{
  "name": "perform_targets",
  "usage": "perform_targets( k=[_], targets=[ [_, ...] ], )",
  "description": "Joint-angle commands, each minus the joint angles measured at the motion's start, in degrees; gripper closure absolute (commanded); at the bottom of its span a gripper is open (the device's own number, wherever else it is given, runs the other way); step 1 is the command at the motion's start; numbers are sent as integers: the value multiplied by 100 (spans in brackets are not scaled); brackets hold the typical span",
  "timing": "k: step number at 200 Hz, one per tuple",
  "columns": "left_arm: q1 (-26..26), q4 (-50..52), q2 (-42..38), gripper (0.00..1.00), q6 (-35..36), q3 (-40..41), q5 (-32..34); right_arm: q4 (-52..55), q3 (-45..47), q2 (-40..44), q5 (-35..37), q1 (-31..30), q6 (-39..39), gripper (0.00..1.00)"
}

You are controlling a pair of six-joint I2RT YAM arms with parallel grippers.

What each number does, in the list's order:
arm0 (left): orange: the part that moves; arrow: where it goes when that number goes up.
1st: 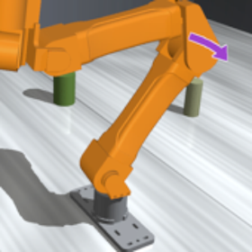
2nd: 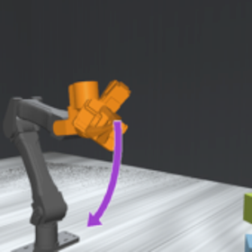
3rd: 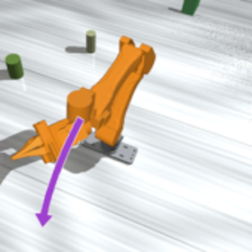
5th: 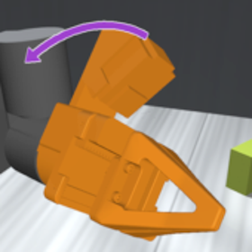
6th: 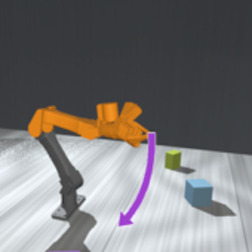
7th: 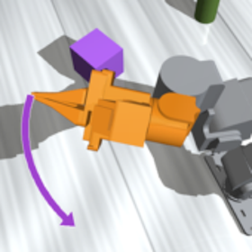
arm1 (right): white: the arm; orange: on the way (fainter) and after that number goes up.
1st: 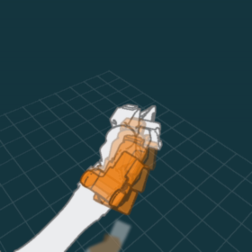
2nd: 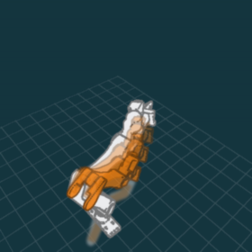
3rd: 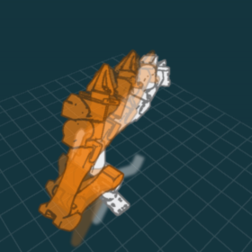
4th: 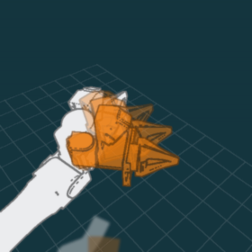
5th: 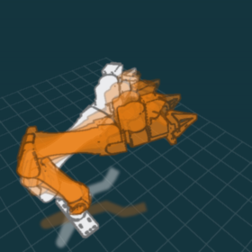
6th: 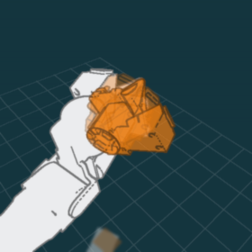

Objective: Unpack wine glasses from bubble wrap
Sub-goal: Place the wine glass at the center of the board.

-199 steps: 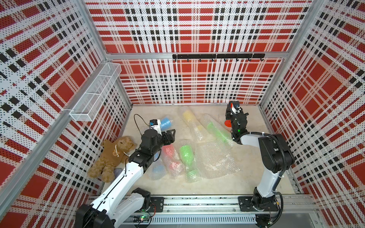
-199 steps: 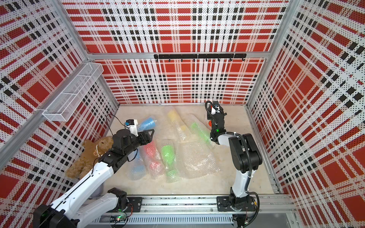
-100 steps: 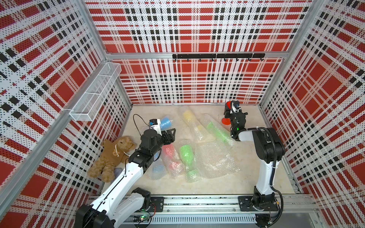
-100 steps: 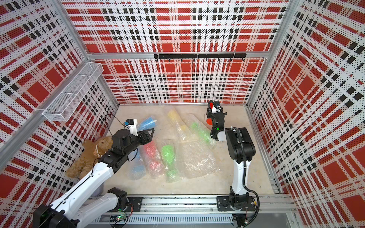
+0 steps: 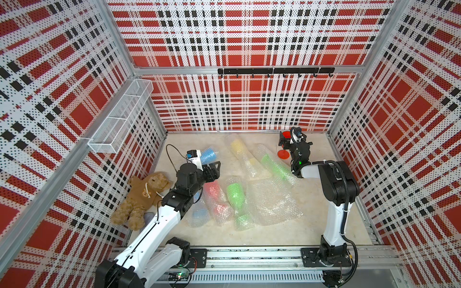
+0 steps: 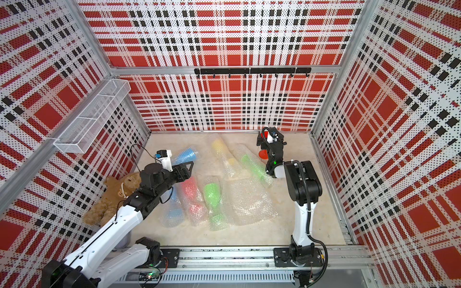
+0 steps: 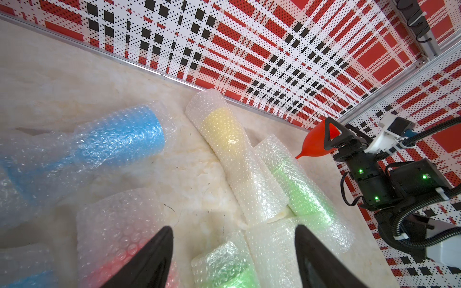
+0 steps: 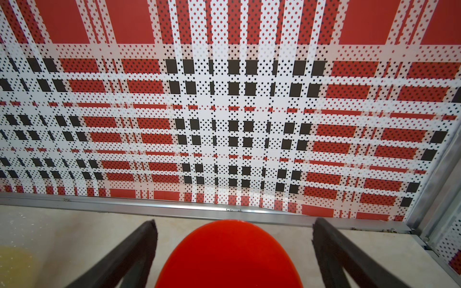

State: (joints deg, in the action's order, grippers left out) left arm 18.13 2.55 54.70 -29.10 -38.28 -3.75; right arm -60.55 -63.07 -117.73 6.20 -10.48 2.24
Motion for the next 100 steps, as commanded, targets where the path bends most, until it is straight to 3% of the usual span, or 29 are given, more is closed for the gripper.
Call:
perform_targets(
  k=[1,55,100],
  targets=[
    [-55,-140,-129,22,54,58,93,107,-138,367,54,30,-227,0],
    [-64,-87,-209,22,60,58,201,882,-369,1224,365,29,-602,0],
    [-55,-51,-192,22,63,53,277,2258,53,2774,501,-447,-752,5]
  ],
)
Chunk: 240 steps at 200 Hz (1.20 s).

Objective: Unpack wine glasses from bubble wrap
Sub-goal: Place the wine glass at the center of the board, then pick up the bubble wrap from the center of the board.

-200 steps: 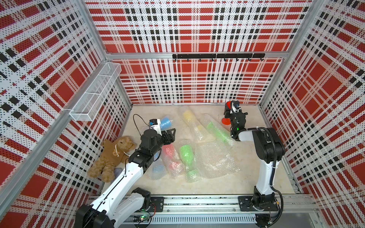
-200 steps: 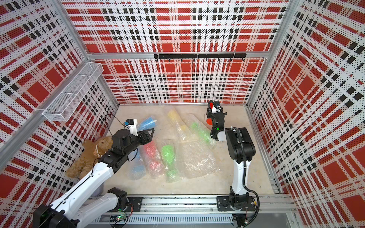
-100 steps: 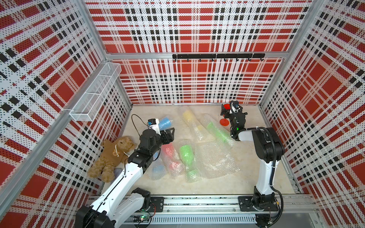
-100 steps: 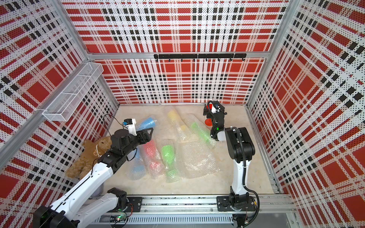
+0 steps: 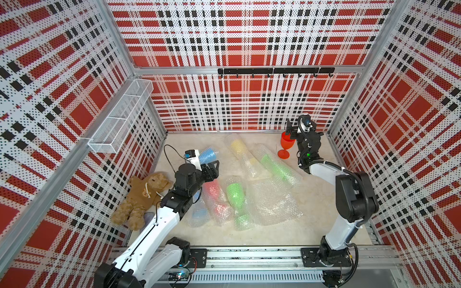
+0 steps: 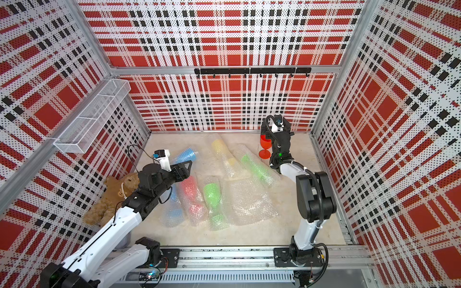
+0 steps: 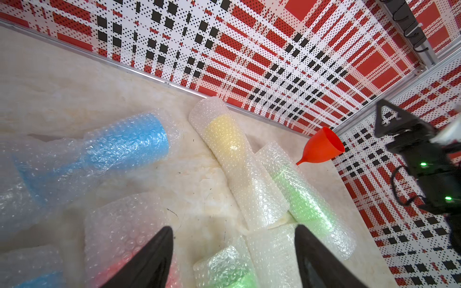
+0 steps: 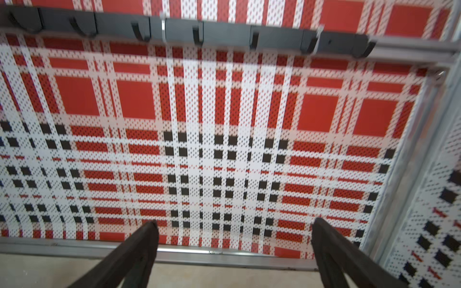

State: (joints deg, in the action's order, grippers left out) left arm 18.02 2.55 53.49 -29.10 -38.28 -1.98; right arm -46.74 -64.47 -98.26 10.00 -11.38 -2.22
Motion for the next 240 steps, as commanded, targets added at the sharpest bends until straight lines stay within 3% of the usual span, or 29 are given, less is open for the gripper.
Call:
perform_targets(
  k=[1,27,51,75,89,100,116,143,178,240],
  targets=[
    [-44,-47,-70,22,63,51,105,925,195,857,110,-379,-315,5],
    [8,38,-115,22,71,27,268,2674,-34,1393,-228,-1059,-178,9],
    [17,185,-230,22,72,-12,519,4321,-822,998,-851,-1499,211,13],
    [9,330,-400,21,78,-48,874,4952,-1560,138,-972,-1922,278,12],
    [-16,404,-472,21,80,-56,1011,6024,-2682,-778,-982,-2024,521,9],
    [-31,438,-502,21,80,-65,1049,6881,-3805,-1547,-1053,-2068,644,0],
    [-69,466,-533,21,80,-74,1030,7620,-4982,-2516,-1216,-2150,572,0],
    [-115,492,-615,21,78,-75,1017,8087,-6344,-3703,-930,-2299,496,0],
    [-124,507,-698,21,80,-65,1026,8115,-7362,-4682,-876,-2300,727,0],
    [-215,493,-753,21,55,-66,924,8318,-7598,-5367,-670,-2296,753,2]
  ],
)
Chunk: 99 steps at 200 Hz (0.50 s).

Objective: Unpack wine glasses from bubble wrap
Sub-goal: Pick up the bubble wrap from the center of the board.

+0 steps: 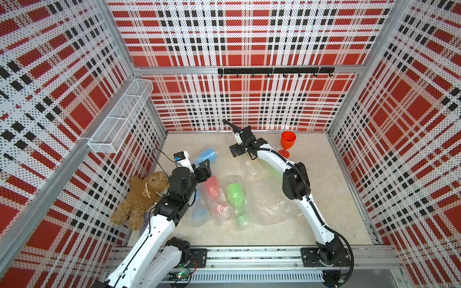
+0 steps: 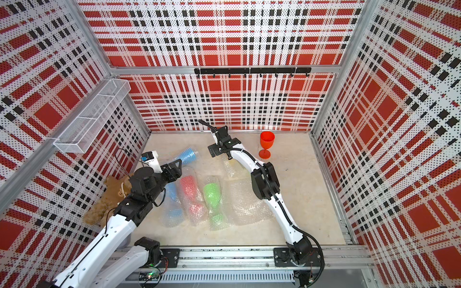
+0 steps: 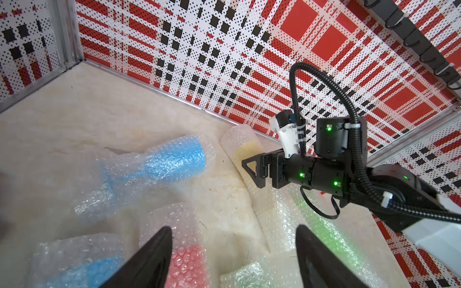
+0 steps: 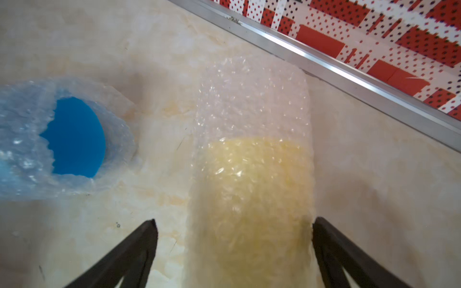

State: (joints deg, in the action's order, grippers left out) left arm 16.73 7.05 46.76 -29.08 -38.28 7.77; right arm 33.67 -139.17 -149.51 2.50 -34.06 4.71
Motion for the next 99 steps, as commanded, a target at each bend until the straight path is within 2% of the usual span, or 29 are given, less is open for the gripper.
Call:
perform_targets(
  k=[1,65,80,99],
  targets=[
    [-88,42,-80,21,52,-66,-54,283,-123,-248,77,-24,63,2],
    [-177,33,-67,21,27,-61,-140,487,-107,-398,-190,-26,271,15],
    [-201,25,-71,21,25,-57,-167,571,-140,-456,-255,-21,332,13],
    [-213,27,-71,21,19,-61,-177,680,-157,-517,-157,-14,382,1]
  ],
)
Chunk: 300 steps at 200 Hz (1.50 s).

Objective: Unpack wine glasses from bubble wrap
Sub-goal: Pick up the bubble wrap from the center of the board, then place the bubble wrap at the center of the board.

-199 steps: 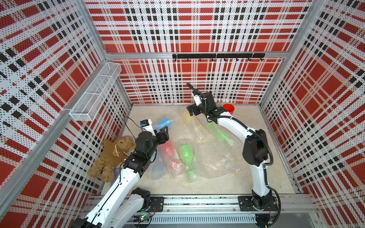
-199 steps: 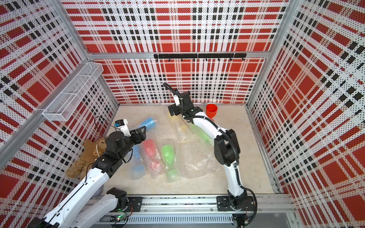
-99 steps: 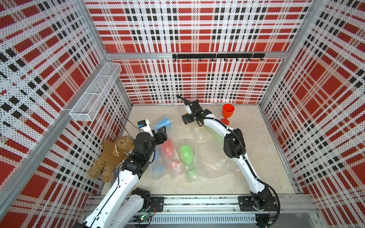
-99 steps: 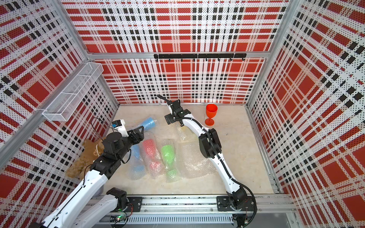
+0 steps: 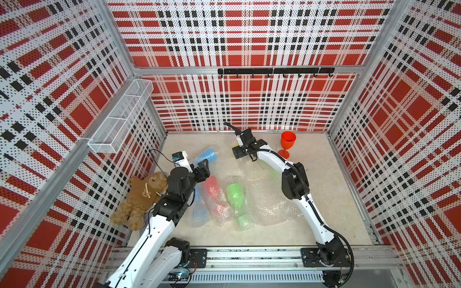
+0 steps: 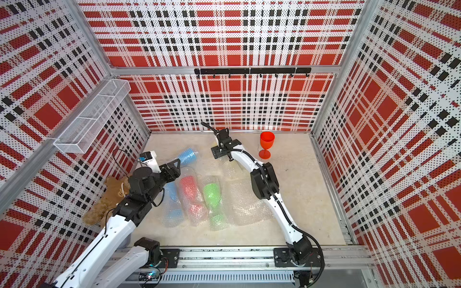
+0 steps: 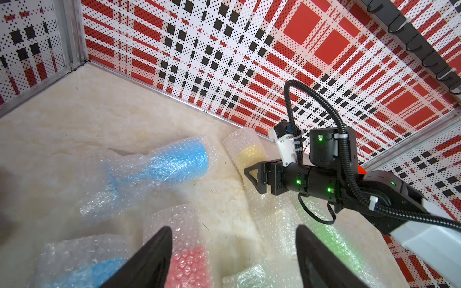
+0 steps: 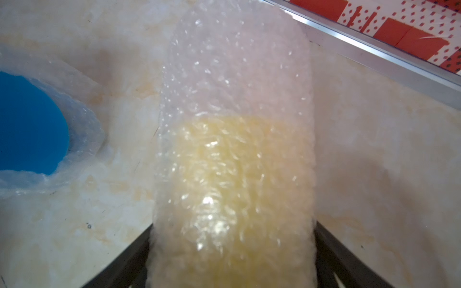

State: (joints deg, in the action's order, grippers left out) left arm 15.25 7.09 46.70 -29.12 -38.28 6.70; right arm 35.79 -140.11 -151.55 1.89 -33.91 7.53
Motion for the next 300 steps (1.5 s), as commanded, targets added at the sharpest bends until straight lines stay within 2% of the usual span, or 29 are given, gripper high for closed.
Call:
perform_targets(
  k=[1,35,67,98,184,218,233,249,277,300],
  targets=[
    [-65,22,-64,21,27,-59,-71,470,-61,-318,-94,-28,100,0],
    [-60,11,-52,21,21,-57,-111,507,0,-376,-224,16,257,1],
    [-61,3,-50,21,21,-57,-129,237,133,-135,-363,16,379,20],
    [-65,3,-22,21,20,-57,-149,155,298,324,-497,16,392,27],
    [-62,-21,99,21,12,-49,-236,77,1974,2756,-257,16,337,26],
    [-58,-39,161,21,21,-46,-312,286,2585,3661,-297,16,668,25],
    [-65,-54,210,21,21,-39,-379,364,3249,4142,-456,16,982,25],
    [-65,-91,209,21,19,-27,-433,257,4354,4792,-704,16,1399,24],
    [-63,-179,270,21,-1,-6,-586,-573,6536,5949,-1681,16,2098,24],
    [-59,-246,361,21,-14,14,-729,-1484,7988,6555,-2338,-57,2716,21]
  ],
)
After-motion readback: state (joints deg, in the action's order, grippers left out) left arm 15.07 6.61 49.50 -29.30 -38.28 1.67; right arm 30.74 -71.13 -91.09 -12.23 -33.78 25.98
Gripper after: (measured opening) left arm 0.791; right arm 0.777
